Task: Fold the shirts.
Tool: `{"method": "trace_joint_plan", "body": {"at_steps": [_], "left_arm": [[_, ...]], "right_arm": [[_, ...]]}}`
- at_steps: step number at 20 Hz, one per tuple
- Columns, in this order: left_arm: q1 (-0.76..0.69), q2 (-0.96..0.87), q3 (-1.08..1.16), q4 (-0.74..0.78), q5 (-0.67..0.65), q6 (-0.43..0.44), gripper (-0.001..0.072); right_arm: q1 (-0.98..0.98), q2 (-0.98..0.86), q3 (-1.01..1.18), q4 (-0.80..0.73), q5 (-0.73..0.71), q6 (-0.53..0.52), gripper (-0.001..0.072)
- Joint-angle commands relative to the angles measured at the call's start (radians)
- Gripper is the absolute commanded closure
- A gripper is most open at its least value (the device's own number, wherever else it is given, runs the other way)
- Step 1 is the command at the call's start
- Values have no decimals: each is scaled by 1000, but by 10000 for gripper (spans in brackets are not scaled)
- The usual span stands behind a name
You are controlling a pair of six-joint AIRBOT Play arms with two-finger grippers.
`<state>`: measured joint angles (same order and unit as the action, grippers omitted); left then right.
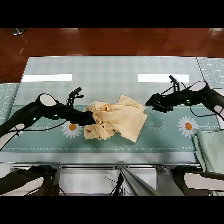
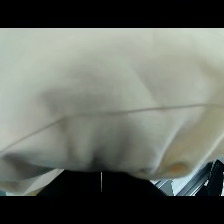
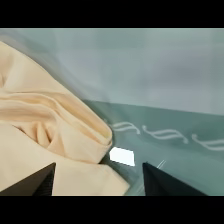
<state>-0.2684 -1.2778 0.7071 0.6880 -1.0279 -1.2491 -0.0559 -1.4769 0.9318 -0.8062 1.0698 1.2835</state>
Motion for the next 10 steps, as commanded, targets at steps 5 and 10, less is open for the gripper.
{"method": "trace_joint_plan", "body": {"at_steps": [5, 10], "left_arm": [[2, -1, 1, 0, -4, 0, 679], [2, 0, 1, 0, -2, -1, 679]], "right_arm": [[92, -151, 140, 14, 72, 23, 89], [121, -158, 142, 10, 72, 17, 225]]}}
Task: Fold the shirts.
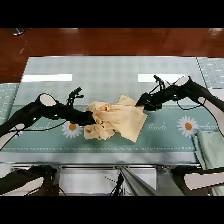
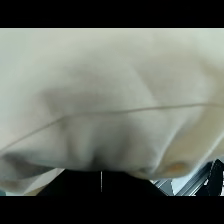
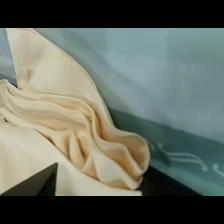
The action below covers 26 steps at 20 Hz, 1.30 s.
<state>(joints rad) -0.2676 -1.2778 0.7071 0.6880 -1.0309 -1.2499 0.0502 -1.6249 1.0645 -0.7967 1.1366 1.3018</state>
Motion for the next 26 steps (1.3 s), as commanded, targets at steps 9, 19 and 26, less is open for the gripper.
{"method": "trace_joint_plan", "body": {"at_steps": [9, 19, 26], "left_arm": [[51, 69, 158, -47, 3, 8, 680], [383, 412, 935, -93, 147, 57, 680], [607, 754, 945, 446, 117, -109, 679]], "right_arm": [[7, 20, 252, -43, 142, -16, 690], [7, 445, 1102, -449, 105, 162, 690], [7, 906, 1003, -661, 138, 192, 690]]}}
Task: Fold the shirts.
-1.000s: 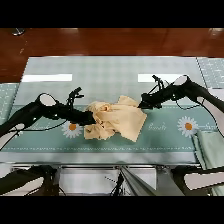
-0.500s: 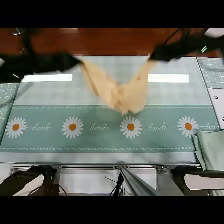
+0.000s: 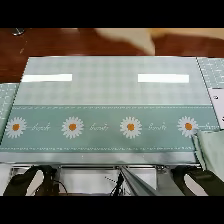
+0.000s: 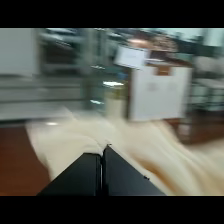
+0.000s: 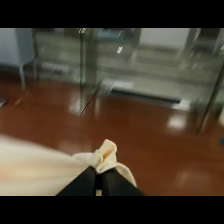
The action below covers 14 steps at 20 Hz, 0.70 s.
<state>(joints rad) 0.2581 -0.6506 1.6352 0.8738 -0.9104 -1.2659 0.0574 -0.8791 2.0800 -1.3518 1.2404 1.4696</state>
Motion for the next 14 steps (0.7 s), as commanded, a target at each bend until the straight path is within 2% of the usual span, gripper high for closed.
{"method": "trace_joint_plan", "body": {"at_steps": [1, 3, 6, 10, 13, 14], "left_arm": [[102, 169, 17, 336, -28, -126, 680], [132, 231, 17, 423, -103, -147, 679], [155, 276, 6, 463, -261, -151, 680], [155, 308, -174, 459, -406, -241, 680], [154, 321, -429, 312, -414, -245, 680], [152, 317, -517, 211, -430, -187, 680]], "right_arm": [[0, 194, -13, -124, 75, 37, 690], [0, 246, -13, -149, 183, 52, 690], [0, 282, -13, -203, 360, 92, 690], [0, 336, -166, -221, 519, 138, 690], [0, 405, -422, -221, 504, 173, 690], [0, 426, -520, -221, 474, 178, 690]]}}
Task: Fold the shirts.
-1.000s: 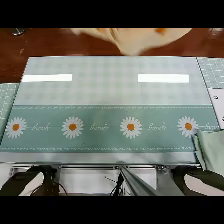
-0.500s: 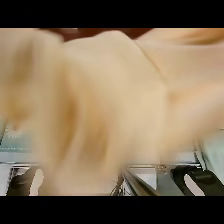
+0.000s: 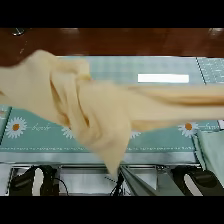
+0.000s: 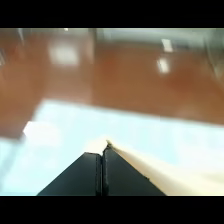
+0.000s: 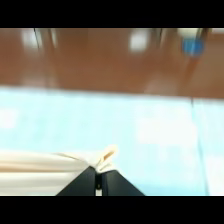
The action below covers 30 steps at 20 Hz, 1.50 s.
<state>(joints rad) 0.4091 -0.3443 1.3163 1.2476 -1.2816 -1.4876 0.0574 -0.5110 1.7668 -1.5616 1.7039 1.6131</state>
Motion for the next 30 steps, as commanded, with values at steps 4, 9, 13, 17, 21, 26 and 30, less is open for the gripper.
{"method": "trace_joint_plan", "body": {"at_steps": [4, 9, 13, 17, 21, 26, 30], "left_arm": [[-20, -50, -560, -396, -12, 89, 680], [-113, -253, -737, -403, 225, 193, 680], [-160, -531, -652, -404, 330, 212, 680], [-160, -728, -547, -445, 282, 182, 679], [-191, -753, -537, -529, 264, 171, 0], [-47, -731, -350, -404, 6, 170, 3], [-7, -593, -491, -454, -69, 165, 3]], "right_arm": [[0, 73, -554, -21, -203, 51, 690], [-1, -127, -824, -77, -532, 103, 689], [-1, -467, -760, -96, -704, 146, 689], [-47, -728, -610, -2, -694, 152, 689], [-110, -809, -508, 222, -679, 50, 103], [-249, -755, -382, 122, -466, -65, 78], [-488, -605, -591, 178, -488, -25, 89]]}}
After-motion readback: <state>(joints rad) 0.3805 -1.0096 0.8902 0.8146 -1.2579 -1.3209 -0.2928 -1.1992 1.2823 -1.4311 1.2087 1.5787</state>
